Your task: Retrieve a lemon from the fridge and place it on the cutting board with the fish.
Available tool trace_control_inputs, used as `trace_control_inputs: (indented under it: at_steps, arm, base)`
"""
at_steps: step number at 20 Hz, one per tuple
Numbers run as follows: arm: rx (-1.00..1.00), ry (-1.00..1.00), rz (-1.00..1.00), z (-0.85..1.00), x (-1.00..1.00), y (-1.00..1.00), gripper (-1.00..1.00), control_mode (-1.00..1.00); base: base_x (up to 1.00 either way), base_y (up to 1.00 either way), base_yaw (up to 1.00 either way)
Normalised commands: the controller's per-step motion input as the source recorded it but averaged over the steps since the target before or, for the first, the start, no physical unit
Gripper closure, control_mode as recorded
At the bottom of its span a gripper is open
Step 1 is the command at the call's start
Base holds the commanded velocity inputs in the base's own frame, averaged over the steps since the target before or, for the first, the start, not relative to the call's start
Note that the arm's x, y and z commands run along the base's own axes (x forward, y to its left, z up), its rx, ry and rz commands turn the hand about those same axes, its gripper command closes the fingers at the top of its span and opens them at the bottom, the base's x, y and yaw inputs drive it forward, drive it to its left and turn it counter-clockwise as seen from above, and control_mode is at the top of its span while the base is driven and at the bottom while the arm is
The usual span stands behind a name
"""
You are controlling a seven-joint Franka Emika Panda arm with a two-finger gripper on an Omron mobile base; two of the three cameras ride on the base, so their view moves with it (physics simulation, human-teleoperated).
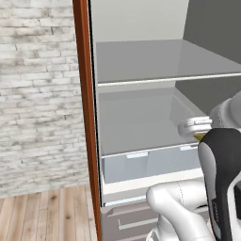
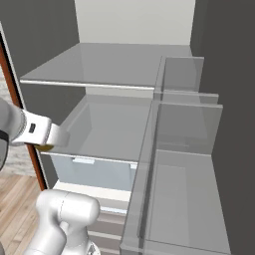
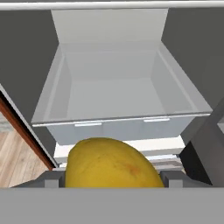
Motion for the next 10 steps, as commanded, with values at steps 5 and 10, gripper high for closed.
trace_control_inputs:
  at_steps: [5, 10]
  arm:
    - [0.00, 0.03, 0.01, -0.09, 0.00, 0.00, 1.00, -1.00]
    - [0.00, 0.00, 0.00, 0.00, -0.02, 0.00, 1.00, -1.00]
  base:
    - [0.00, 0.00, 0.00]
    - [0.00, 0.00, 0.00]
